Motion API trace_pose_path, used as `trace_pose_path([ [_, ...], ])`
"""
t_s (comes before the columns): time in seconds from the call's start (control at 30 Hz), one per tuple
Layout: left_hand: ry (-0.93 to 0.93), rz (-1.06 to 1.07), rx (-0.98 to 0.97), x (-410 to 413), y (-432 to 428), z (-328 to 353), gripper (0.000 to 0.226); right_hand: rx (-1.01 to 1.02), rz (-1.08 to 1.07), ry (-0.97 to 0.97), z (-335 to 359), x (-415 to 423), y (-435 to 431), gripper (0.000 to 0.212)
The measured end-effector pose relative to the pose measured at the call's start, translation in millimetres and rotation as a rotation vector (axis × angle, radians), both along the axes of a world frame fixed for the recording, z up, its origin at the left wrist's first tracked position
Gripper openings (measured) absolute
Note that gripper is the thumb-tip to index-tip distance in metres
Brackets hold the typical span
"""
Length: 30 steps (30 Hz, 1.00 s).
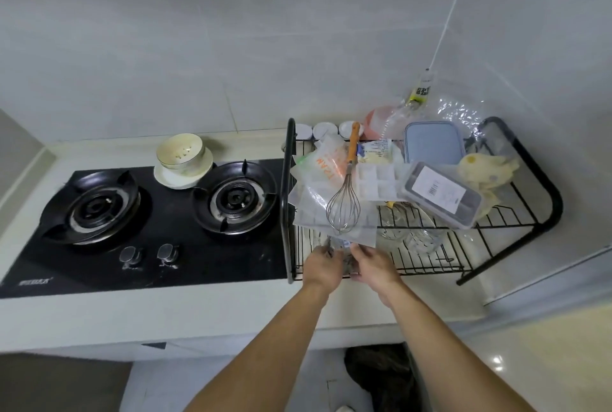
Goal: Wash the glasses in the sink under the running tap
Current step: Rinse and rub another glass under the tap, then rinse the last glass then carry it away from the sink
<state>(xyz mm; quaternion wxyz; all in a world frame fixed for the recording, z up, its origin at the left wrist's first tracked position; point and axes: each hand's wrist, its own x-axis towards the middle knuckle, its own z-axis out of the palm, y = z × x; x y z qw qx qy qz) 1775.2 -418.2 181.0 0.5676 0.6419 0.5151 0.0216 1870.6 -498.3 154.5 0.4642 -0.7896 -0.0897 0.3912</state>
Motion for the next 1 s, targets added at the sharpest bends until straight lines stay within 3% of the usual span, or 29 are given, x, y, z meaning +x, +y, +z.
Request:
trace_pose_path([
  [0.13, -0.025, -0.021, 0.000, -8, -5, 6, 0.042, -0.111, 0.106, -0.153, -1, 2, -1, 0.065],
  [0.23, -0.079, -0.075, 0.025, -26, -5, 5, 0.038, -0.178, 0.126, -0.315, 16, -9, -7, 0.035],
  [0.33, -0.159, -0.105, 0.089, -55, -1, 9, 0.031, -0.112, 0.154, -0.488, 23, -23, -3, 0.030],
  [0.5, -0.265, -0.004, 0.188, -147, 14, 26, 0.033, 0.154, 0.228, -0.474, 46, -72, 10, 0.011],
  [0.63, -0.274, 0.225, 0.275, -257, 28, 33, 0.028, 0.281, 0.294, -0.392, 51, -126, 22, 0.003],
  [0.83, -0.223, 0.609, 0.374, -459, 34, 27, 0.030, 0.326, 0.458, -0.273, 49, -235, 57, 0.016],
  [1.0, -0.174, 0.853, 0.435, -607, 20, 33, 0.051, 0.341, 0.645, -0.235, 54, -339, 95, 0.023],
])
